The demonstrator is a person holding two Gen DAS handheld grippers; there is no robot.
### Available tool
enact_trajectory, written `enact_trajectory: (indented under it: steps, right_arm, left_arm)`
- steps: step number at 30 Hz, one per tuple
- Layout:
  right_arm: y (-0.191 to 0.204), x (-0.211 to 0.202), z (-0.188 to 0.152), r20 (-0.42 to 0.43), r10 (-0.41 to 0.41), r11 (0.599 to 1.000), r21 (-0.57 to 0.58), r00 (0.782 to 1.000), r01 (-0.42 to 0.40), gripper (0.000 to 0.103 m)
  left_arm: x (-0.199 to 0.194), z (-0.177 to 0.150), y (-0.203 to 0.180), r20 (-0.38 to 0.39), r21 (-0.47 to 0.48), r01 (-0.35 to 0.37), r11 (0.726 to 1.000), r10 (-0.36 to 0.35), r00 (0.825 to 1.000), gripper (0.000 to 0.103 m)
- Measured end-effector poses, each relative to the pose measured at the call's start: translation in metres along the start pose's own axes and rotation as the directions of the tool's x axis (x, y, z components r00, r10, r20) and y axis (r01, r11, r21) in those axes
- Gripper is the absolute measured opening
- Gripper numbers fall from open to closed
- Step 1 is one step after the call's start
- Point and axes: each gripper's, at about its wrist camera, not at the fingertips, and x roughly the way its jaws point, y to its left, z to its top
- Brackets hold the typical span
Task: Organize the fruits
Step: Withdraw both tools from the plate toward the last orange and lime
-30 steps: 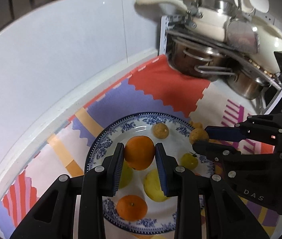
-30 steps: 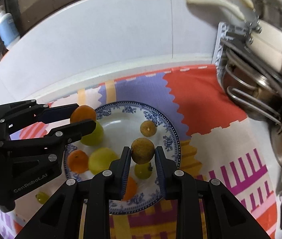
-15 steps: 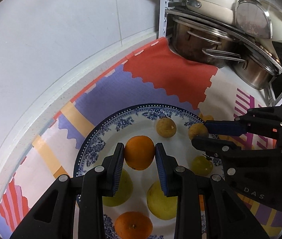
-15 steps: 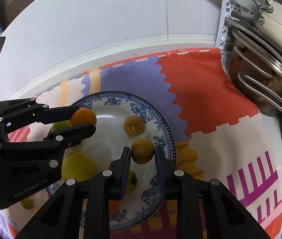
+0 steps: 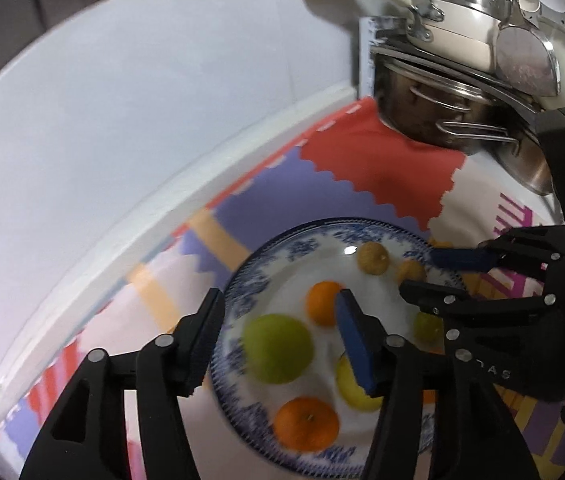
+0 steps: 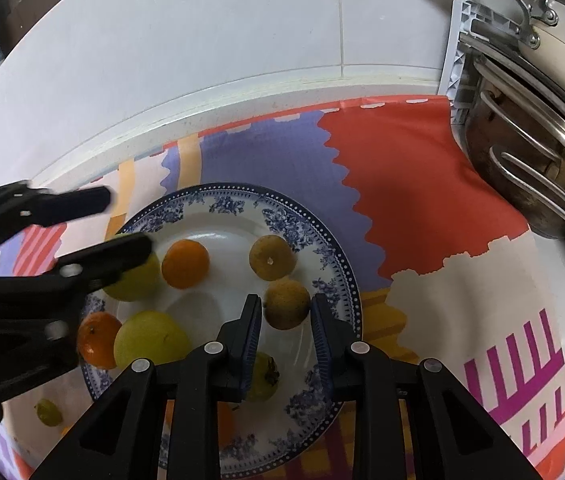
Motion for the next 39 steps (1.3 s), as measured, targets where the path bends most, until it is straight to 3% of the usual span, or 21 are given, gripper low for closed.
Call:
enact_trajectory:
  steps: [1,2,18,24,28,39]
  right_arm:
    - [0.001,-0.002,-0.001,0.002,-0.001,1.0,-0.001,1.0,0.001,0.044]
    - [0.003,-0.004,-0.002,0.009,-0.003,1.0,-0.003,1.0,0.003,0.045]
    - [0.053,-0.1,-0.057,0.205,-0.022,0.992,-0.113,0.979,0.046,0.05]
    - [0.068,-0.122,-0.076,0.23,0.015,0.994,-0.106,0.973,0.01,0.05]
    - [0.08,-0.131,-0.087,0.236,0.022,0.994,-0.109,0.971,0.004,0.055]
    - [0.118,-0.144,-0.118,0.238,0.048,0.986,-0.167,0.97,-0.008,0.055]
  left_arm:
    - [-0.005,-0.002,0.001,0.001,-0.009,-0.009,1.0,0.009,1.0,0.057]
    - [-0.01,-0.005,0.003,0.001,-0.017,-0.01,1.0,0.01,1.0,0.058]
    - [-0.104,-0.077,0.001,0.07,-0.119,-0.041,0.992,0.049,0.996,0.065]
    - [-0.14,-0.099,0.002,0.131,-0.117,-0.061,0.991,0.076,0.988,0.068]
    - [-0.157,-0.115,0.004,0.15,-0.112,-0.099,0.989,0.115,0.982,0.068]
    - [-0.171,-0.17,0.012,0.077,-0.204,-0.122,0.971,0.14,0.987,0.071]
